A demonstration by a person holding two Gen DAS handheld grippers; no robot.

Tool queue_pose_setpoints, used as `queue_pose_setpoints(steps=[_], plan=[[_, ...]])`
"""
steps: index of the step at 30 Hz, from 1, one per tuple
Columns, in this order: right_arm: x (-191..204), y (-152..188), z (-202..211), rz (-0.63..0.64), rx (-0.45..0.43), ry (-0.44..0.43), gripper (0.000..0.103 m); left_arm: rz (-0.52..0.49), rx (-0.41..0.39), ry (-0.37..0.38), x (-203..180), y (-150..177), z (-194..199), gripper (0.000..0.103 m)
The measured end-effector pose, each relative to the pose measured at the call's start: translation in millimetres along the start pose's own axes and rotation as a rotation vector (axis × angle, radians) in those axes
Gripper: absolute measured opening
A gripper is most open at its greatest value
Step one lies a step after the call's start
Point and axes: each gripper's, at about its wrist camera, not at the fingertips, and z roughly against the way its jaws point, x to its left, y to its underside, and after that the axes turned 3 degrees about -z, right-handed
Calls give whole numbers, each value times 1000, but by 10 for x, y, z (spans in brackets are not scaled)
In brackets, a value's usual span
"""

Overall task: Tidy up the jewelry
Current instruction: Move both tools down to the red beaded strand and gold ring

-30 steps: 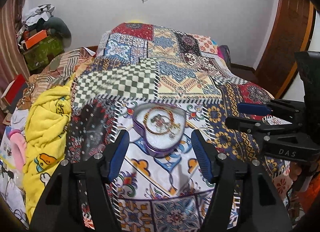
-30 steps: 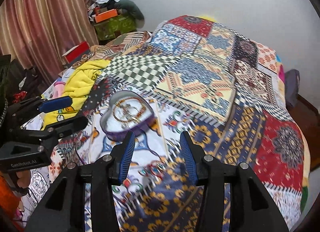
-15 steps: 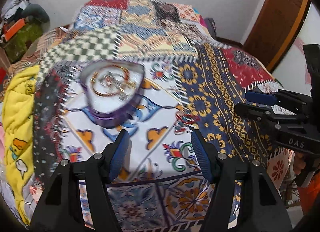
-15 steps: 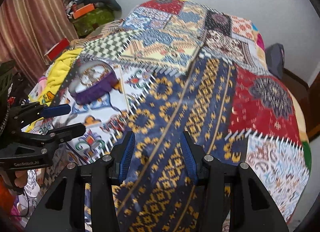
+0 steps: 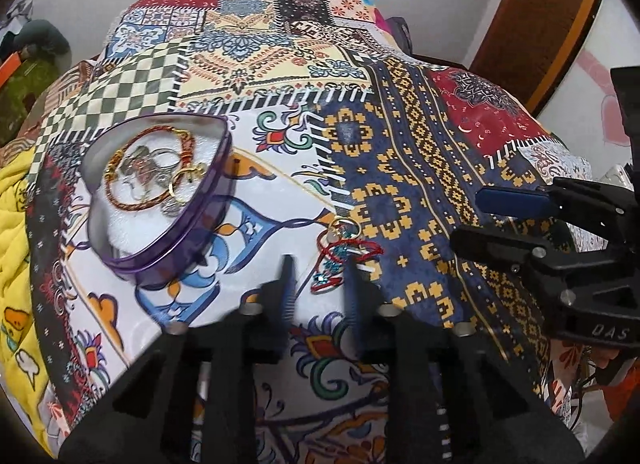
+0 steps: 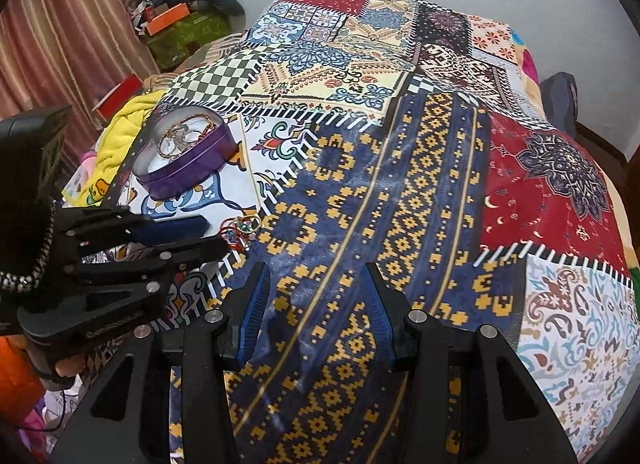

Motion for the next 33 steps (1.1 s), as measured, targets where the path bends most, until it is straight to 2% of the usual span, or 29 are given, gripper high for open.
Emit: queue_pose_setpoints(steps=[4, 11, 18, 29, 33], plan=[[49, -5, -12, 11, 0, -5, 43, -3, -4, 14, 1, 10, 16, 7], [137, -52, -78, 39, 12, -5, 43, 17, -41, -5, 88, 107, 249, 7], [323, -95, -187, 66, 35, -48, 43, 50, -67, -15, 275, 183, 448, 7], [761, -149, -422, 186, 82, -86, 43, 92, -47, 8, 413, 355, 409, 7], [793, -157, -514, 197, 91, -69, 43, 101, -48, 17, 448, 378, 402, 7]])
